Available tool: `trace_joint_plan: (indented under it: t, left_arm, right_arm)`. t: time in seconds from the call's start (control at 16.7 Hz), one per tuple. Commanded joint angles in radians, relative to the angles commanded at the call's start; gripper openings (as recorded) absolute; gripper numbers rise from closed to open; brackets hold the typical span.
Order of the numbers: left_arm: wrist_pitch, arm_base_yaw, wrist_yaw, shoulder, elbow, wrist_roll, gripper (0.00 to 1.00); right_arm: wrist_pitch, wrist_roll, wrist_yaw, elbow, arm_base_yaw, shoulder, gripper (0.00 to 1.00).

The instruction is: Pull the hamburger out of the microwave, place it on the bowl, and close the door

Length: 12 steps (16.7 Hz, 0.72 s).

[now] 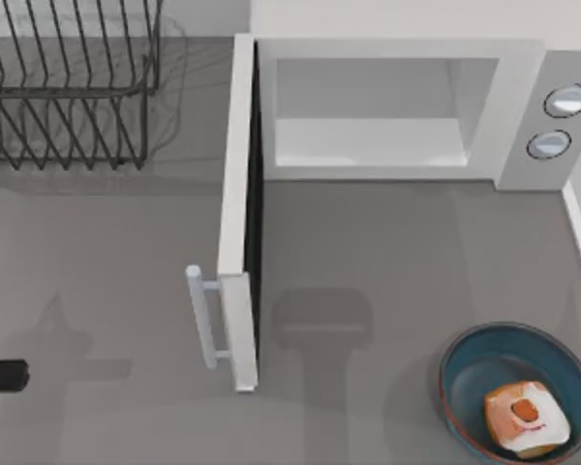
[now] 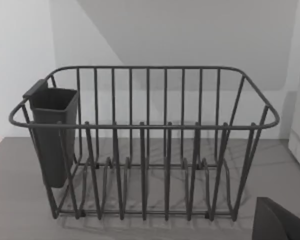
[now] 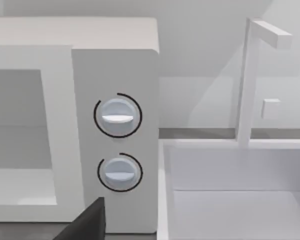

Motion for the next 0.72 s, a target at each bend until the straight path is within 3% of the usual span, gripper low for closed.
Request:
trace_joint_plan:
  t: [0.3, 0.72]
  left_arm:
    - [-0.057, 0.001, 0.015, 0.164, 0.06, -0.048, 0.0]
    - [-0.198, -0.004, 0.09, 0.762, 0.316, -0.224, 0.0]
  right_arm:
    - [0.0, 0.0, 0.0, 0.0, 0.0, 0.0, 1.0]
    - [0.0, 0.0, 0.0, 0.0, 0.0, 0.0, 1.0]
